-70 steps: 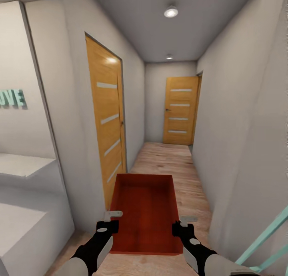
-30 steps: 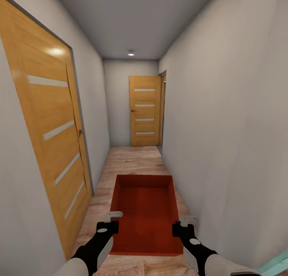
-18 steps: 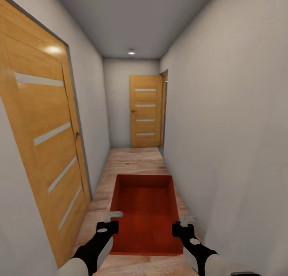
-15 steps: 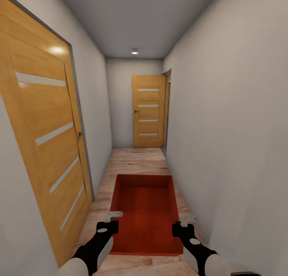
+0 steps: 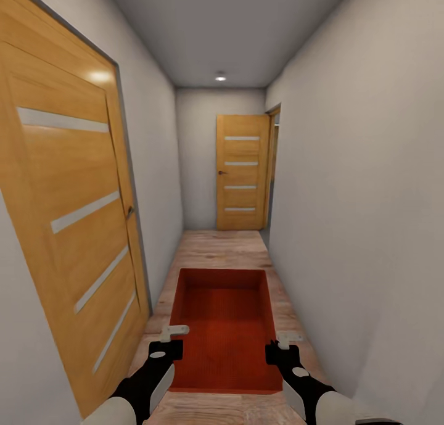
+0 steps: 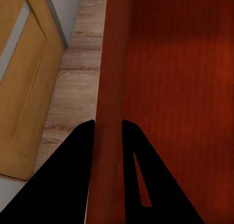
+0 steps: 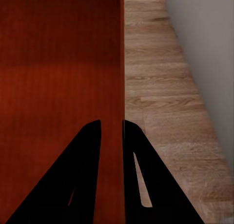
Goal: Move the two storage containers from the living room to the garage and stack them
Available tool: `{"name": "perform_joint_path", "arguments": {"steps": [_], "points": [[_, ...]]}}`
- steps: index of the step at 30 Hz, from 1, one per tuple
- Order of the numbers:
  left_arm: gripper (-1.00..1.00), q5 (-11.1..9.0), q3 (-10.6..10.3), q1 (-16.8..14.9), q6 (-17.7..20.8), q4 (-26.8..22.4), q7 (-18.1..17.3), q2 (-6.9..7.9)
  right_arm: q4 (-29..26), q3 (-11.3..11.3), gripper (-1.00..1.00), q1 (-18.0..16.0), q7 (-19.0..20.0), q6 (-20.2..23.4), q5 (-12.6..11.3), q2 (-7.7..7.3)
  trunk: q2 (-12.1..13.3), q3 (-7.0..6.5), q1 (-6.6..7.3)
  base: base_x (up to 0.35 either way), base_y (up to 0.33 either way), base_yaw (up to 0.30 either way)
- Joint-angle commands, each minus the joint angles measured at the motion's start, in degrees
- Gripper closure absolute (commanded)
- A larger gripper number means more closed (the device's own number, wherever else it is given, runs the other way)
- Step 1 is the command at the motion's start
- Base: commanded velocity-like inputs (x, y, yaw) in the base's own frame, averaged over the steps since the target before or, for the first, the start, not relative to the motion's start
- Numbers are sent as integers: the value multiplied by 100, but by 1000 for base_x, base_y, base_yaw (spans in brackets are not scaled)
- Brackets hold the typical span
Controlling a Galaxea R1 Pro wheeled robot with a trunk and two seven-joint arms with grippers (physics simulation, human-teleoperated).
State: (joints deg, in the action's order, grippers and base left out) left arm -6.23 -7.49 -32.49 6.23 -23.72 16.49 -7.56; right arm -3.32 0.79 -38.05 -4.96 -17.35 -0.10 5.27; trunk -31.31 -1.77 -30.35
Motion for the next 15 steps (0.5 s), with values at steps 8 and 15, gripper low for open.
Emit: {"name": "perform_joint_path", "arguments": {"steps": [8,15], "points": [[100,-98,433,-2,36,-2,65,114,-11,35,100,-1,15,-174,28,-56,-3,1,-5,322,0,1],[100,-98,433,-1,36,-8,65,117,-11,35,100,-1,15,-180,28,-53,-3,1,-5,322,0,0]]}}
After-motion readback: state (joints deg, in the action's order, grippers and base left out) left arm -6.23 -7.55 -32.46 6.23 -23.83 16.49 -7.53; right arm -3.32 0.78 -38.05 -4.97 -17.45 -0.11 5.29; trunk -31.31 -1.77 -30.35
